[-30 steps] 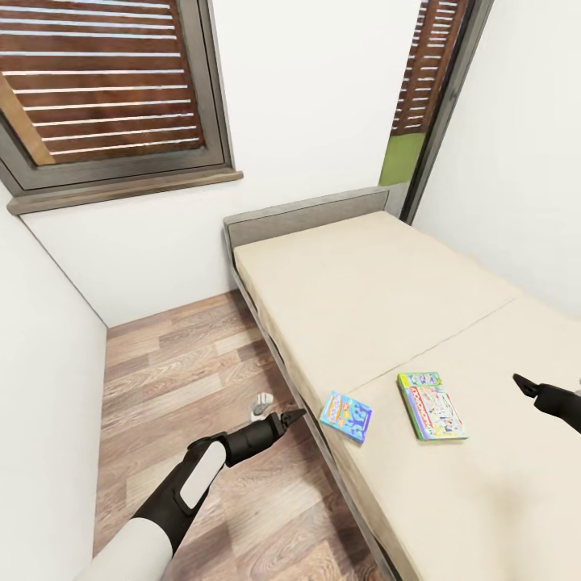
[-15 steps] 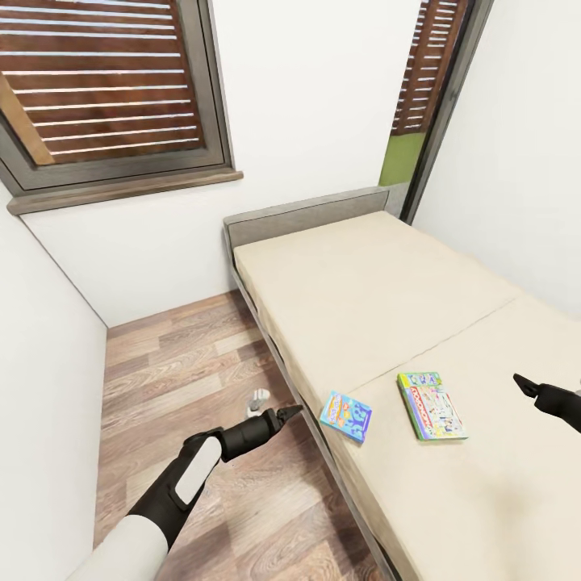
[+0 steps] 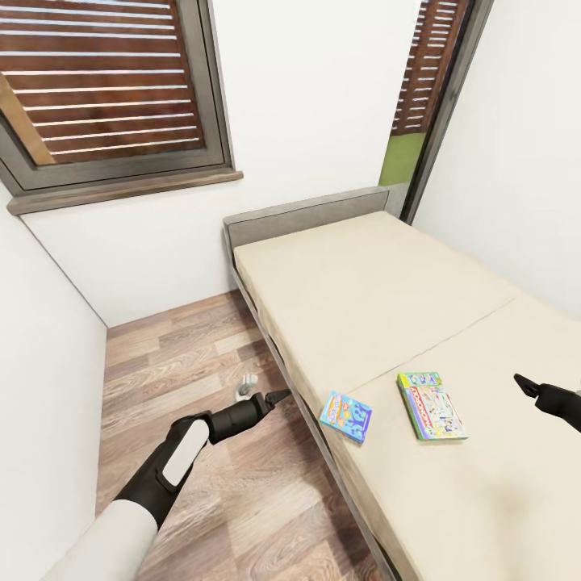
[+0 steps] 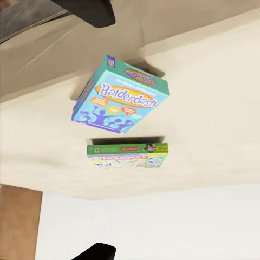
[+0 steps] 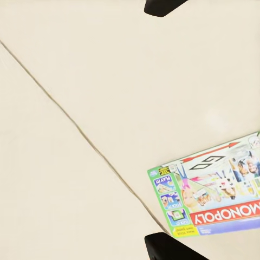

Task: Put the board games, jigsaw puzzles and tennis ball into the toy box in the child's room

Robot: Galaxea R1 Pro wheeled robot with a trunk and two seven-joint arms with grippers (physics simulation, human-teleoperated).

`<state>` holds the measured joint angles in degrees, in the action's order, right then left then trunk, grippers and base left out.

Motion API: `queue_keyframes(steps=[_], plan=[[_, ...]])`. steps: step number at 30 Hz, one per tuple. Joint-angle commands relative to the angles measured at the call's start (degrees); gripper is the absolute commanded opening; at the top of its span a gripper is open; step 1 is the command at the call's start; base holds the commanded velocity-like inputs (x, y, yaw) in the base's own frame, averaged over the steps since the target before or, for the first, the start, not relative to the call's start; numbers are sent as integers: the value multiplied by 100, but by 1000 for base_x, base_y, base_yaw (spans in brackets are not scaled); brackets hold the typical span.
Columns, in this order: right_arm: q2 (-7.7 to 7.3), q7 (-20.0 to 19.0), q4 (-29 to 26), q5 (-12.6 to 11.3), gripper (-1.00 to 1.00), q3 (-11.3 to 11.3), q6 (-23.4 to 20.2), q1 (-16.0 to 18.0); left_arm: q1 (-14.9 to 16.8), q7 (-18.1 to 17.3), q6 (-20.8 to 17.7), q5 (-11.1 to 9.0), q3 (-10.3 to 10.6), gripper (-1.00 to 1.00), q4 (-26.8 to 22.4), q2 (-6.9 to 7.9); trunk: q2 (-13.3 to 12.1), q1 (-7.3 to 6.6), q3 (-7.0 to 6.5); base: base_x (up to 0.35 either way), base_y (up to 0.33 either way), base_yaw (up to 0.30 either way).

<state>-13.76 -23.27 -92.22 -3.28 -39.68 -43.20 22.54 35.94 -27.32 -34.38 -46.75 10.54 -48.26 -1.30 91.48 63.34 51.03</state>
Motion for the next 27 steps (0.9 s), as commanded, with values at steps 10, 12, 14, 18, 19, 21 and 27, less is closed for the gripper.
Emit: queue_keyframes(steps=[10, 12, 14, 18, 19, 21, 27], plan=[[-12, -8, -5, -32, 100, -21, -39, 5, 53, 2, -63, -25, -79, 100, 1, 56, 2, 0, 4, 0, 0, 0], [-12, -8, -6, -32, 100, -23, -39, 5, 57, 2, -62, -22, -88, 100, 3, 62, 2, 0, 4, 0, 0, 0], [-12, -9, -6, -32, 100, -25, -39, 5, 59, 3, -62, -20, -94, 100, 6, 68, 2, 0, 4, 0, 0, 0], [-13, -10, -6, -32, 100, -19, -39, 5, 59, 4, -59, -16, -106, 100, 10, 89, 163, 87, 76, 0, 0, 0], [-13, -10, -6, -32, 100, -16, -39, 5, 56, 5, -58, -17, -111, 100, 12, 108, 203, 109, 94, 0, 0, 0], [-13, -10, -6, -34, 100, -14, -39, 5, 52, 5, -55, -19, -115, 100, 13, 130, 283, 153, 130, 0, 0, 0], [-13, -9, -7, -34, 100, 0, -39, 5, 44, 6, -43, -22, -124, 100, 16, 207, 523, 285, 238, 0, 0, 0]])
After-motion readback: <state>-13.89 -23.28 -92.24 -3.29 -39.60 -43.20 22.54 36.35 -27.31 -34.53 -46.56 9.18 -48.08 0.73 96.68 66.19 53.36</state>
